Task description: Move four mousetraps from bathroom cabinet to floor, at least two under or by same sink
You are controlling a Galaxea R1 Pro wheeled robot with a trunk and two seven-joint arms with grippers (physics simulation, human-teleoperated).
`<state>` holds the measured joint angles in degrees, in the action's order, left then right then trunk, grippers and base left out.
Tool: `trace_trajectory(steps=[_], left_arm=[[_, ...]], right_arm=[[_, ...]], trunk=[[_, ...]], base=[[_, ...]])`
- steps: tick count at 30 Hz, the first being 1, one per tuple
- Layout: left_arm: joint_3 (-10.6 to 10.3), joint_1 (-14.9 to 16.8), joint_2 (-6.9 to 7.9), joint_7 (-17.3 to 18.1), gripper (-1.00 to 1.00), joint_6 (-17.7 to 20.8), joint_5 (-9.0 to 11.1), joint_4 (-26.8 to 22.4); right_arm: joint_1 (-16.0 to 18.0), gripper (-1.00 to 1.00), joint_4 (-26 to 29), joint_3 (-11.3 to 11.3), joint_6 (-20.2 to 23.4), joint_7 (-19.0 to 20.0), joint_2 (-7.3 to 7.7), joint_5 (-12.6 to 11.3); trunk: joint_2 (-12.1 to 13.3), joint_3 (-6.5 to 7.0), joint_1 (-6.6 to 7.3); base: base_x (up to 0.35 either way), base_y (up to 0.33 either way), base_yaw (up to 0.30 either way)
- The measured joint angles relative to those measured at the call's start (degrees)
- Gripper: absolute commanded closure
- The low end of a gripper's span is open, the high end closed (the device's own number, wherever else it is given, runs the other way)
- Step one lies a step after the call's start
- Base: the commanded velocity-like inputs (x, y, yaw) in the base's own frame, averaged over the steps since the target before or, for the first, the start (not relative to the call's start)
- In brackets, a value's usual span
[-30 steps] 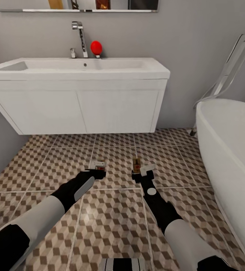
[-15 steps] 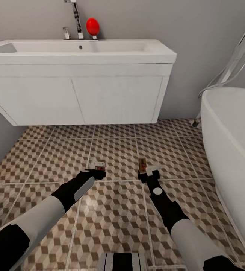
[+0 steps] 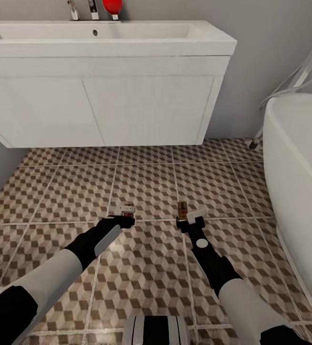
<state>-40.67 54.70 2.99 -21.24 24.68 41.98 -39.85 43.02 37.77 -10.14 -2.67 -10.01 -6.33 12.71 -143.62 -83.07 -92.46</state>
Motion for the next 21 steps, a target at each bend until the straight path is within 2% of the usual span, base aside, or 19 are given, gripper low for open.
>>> trace_trajectory(steps=[13, 21], left_arm=[[0.0, 0.0, 0.00, 0.0, 1.00, 0.0, 0.0, 0.0], [0.0, 0.0, 0.00, 0.0, 1.00, -0.1, 0.0, -0.1]], right_arm=[[0.0, 1.00, 0.0, -0.2, 0.0, 0.0, -0.09, 0.0], [0.0, 1.00, 0.0, -0.3, -0.3, 0.0, -0.27, 0.0]], trunk=[[-0.2, -4.06, -0.33], [-0.2, -4.71, -0.33]], base=[[0.000, 0.000, 0.000], [0.007, 0.000, 0.000]])
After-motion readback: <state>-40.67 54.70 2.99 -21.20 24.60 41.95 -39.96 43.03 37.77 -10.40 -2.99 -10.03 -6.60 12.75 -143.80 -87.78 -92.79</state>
